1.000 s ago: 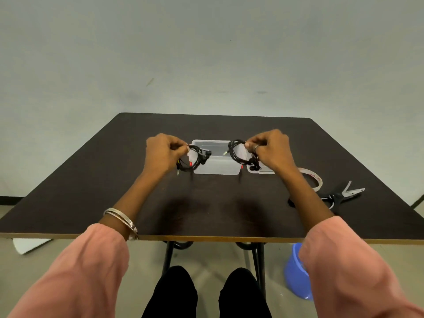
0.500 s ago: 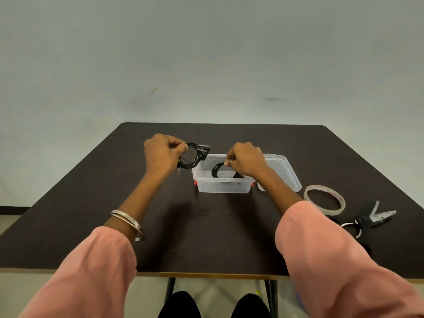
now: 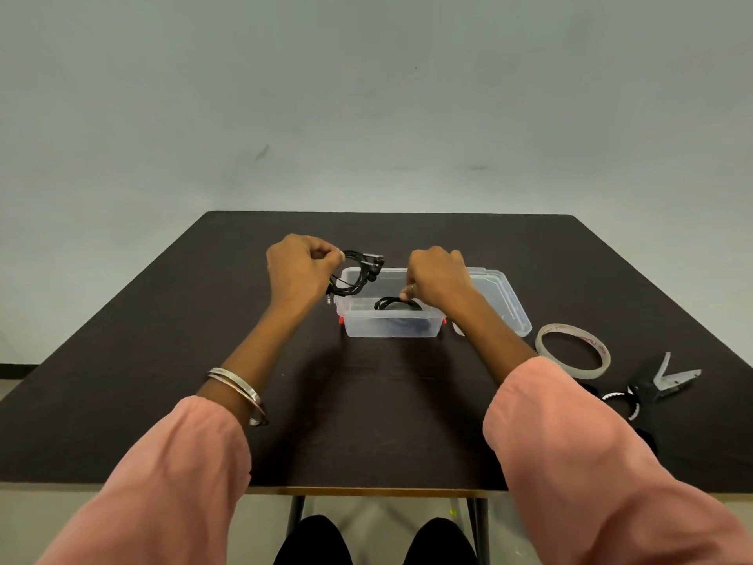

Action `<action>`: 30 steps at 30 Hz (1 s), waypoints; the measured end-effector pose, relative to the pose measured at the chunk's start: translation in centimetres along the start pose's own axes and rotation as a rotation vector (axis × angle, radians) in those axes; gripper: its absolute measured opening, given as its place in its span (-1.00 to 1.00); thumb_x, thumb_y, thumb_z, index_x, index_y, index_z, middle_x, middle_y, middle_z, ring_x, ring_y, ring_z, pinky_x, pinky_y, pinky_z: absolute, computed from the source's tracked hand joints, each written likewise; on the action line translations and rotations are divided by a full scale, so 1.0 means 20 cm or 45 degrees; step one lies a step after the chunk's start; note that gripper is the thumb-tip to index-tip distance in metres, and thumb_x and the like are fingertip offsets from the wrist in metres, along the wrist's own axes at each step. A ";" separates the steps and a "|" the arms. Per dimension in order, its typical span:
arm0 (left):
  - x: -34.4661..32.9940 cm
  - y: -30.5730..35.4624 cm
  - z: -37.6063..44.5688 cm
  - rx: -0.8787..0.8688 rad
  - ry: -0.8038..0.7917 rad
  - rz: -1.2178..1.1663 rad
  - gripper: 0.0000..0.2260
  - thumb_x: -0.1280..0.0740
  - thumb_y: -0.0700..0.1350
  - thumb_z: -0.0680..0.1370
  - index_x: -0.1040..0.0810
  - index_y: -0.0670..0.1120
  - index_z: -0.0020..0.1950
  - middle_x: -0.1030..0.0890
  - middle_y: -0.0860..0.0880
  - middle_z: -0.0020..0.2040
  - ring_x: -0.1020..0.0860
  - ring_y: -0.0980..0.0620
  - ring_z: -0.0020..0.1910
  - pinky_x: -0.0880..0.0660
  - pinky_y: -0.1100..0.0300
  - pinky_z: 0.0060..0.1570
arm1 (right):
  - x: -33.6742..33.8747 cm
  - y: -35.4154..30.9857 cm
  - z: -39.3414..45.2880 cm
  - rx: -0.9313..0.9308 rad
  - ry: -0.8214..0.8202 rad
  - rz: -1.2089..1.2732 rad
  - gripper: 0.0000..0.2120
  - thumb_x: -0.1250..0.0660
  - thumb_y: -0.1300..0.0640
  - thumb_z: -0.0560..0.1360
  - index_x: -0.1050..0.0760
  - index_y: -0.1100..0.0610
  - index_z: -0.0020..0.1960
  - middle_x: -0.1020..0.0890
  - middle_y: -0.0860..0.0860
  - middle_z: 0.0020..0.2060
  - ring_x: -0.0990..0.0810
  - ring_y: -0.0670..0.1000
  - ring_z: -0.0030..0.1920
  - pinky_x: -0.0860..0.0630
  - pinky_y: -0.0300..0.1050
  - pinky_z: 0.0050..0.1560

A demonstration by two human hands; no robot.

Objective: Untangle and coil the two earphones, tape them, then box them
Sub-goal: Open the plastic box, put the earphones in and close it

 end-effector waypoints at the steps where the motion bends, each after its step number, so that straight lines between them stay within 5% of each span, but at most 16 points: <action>1: -0.01 0.02 0.00 -0.004 -0.009 -0.002 -0.92 -0.42 -0.16 0.44 -0.72 -0.11 -0.14 -0.61 0.02 -0.37 -0.50 0.21 -0.42 -0.42 0.35 -0.24 | 0.02 0.03 0.00 -0.043 0.015 0.139 -0.71 -0.47 -0.03 0.42 -0.63 0.17 -0.01 -0.68 0.11 -0.06 -0.59 0.13 0.05 -0.43 0.05 0.16; 7: -0.20 0.11 0.04 -0.025 -0.194 0.039 -0.91 -0.44 -0.11 0.47 -0.72 -0.09 -0.11 -0.66 0.00 -0.30 -0.54 0.14 -0.34 -0.51 0.21 -0.21 | 0.24 0.28 -0.11 -0.260 0.336 0.819 -0.78 -0.45 0.06 0.45 -0.68 0.24 -0.09 -0.71 0.13 -0.14 -0.64 0.03 -0.16 -0.55 -0.12 -0.09; 9: -0.29 0.11 0.04 -0.043 -0.316 0.149 -0.90 -0.43 -0.11 0.49 -0.72 -0.10 -0.11 -0.67 -0.01 -0.25 -0.54 0.12 -0.32 -0.49 0.21 -0.23 | 0.26 0.33 -0.16 -0.283 0.351 0.860 -0.77 -0.43 0.05 0.47 -0.68 0.24 -0.10 -0.70 0.14 -0.16 -0.65 0.04 -0.18 -0.53 -0.17 -0.15; 13: -0.40 0.05 0.02 -0.045 -0.368 0.621 -0.87 -0.44 0.03 0.46 -0.72 0.02 -0.08 -0.64 -0.06 0.04 -0.39 -0.14 0.23 -0.33 -0.04 0.13 | 0.22 0.43 -0.23 -0.328 0.321 0.894 -0.78 -0.42 0.06 0.47 -0.67 0.24 -0.11 -0.67 0.08 -0.22 -0.61 0.01 -0.25 -0.45 -0.28 -0.28; 22: -0.46 0.01 -0.01 -0.059 -0.499 1.025 -0.74 -0.38 0.10 0.50 -0.64 0.03 0.13 -0.41 -0.16 0.33 -0.20 -0.21 0.39 -0.13 -0.23 0.30 | 0.08 0.55 -0.29 -0.414 0.294 0.896 -0.76 -0.41 0.06 0.48 -0.66 0.26 -0.13 -0.62 0.01 -0.28 -0.57 -0.05 -0.32 -0.42 -0.29 -0.35; 30: -0.42 0.05 0.02 -0.141 -0.508 1.078 -0.88 -0.42 -0.06 0.48 -0.68 0.04 0.00 -0.63 -0.05 -0.01 -0.33 -0.15 0.30 -0.14 -0.25 0.27 | 0.08 0.56 -0.33 -0.438 0.276 0.938 -0.76 -0.40 0.05 0.48 -0.65 0.25 -0.11 -0.66 0.12 -0.24 -0.62 0.06 -0.21 -0.38 -0.31 -0.35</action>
Point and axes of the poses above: each hand's wrist, its own z-axis towards the middle knuckle, its own x-axis out of the back of the hand, y = z × x, the point moved 9 cm from there along z, towards the middle knuckle
